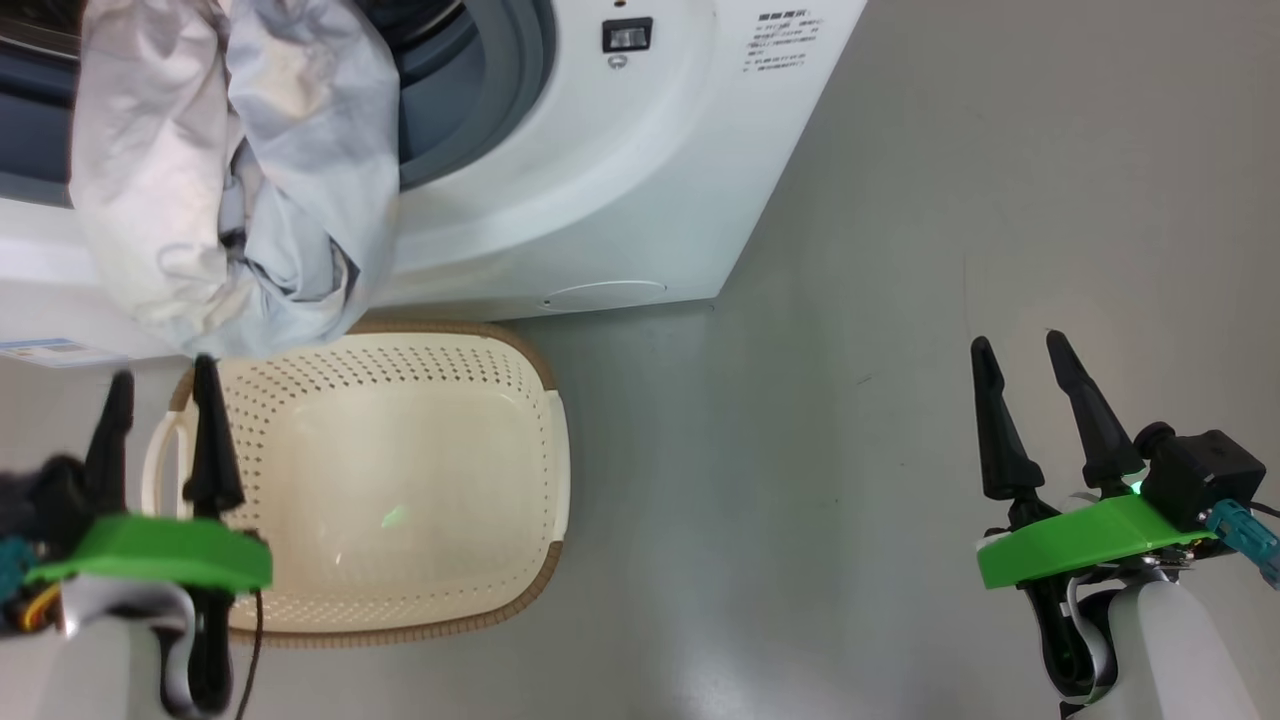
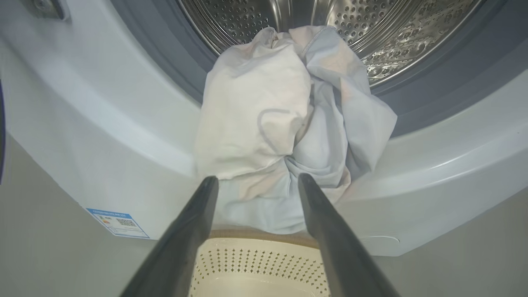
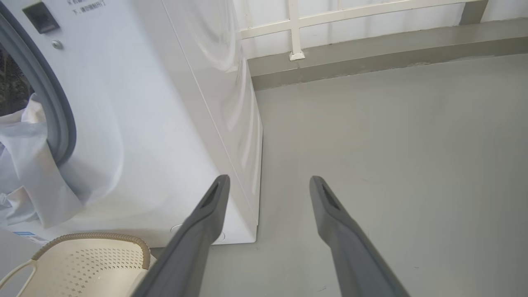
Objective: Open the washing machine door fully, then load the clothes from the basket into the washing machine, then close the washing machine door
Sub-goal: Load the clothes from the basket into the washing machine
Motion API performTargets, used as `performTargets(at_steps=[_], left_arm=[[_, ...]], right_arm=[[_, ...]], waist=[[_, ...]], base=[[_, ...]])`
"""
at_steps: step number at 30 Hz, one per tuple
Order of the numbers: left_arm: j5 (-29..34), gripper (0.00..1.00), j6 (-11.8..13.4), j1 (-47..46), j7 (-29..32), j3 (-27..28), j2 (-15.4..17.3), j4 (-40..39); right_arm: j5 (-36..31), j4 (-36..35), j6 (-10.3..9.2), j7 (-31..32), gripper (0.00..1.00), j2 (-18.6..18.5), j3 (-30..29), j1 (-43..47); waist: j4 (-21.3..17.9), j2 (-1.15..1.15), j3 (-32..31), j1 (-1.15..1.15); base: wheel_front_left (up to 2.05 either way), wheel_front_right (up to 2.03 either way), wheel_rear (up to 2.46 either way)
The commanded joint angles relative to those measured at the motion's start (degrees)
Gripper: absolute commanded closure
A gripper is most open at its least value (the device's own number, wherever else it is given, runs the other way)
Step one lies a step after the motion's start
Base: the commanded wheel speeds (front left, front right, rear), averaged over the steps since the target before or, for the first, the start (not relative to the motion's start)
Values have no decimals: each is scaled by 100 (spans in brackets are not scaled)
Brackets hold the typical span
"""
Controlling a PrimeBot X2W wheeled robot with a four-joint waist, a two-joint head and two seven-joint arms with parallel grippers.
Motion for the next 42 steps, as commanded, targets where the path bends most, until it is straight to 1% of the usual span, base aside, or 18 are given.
performTargets(at_steps=[1, 5, 9, 18, 26, 37, 42], left_arm=[[43, 0, -14, 212, -30, 241, 123, -250], [65, 0, -14, 596, -30, 324, 39, -528], [72, 0, -14, 742, -30, 373, -8, -666], [63, 0, -14, 683, -30, 364, 4, -550], [-43, 0, -14, 251, -30, 177, 118, 60], [-142, 0, -14, -674, -30, -209, 306, 1321], [-286, 0, -14, -1117, -30, -211, 407, 1815]], right_arm=[[-42, -124, 9, -68, 0, -3, 116, 148], [-43, -127, 9, -68, 0, -3, 117, 160], [-41, -126, 9, -68, 0, -3, 111, 161], [-32, -133, 9, -68, 0, -3, 124, 118], [9, -171, 9, -68, 0, -3, 147, 50], [48, -185, 9, -68, 0, -3, 191, -55], [65, -190, 9, -68, 0, -3, 255, -99]], waist=[[-3, 0, -10, 0], [-6, 0, -25, 0], [5, 0, -22, 0], [-13, 0, 20, 0], [-24, 0, 173, 0], [-77, 0, 347, 0], [-131, 0, 414, 0]], base=[[0, 0, 0], [0, 0, 0], [0, 0, 0], [0, 0, 0], [0, 0, 0], [0, 0, 0], [0, 0, 0]])
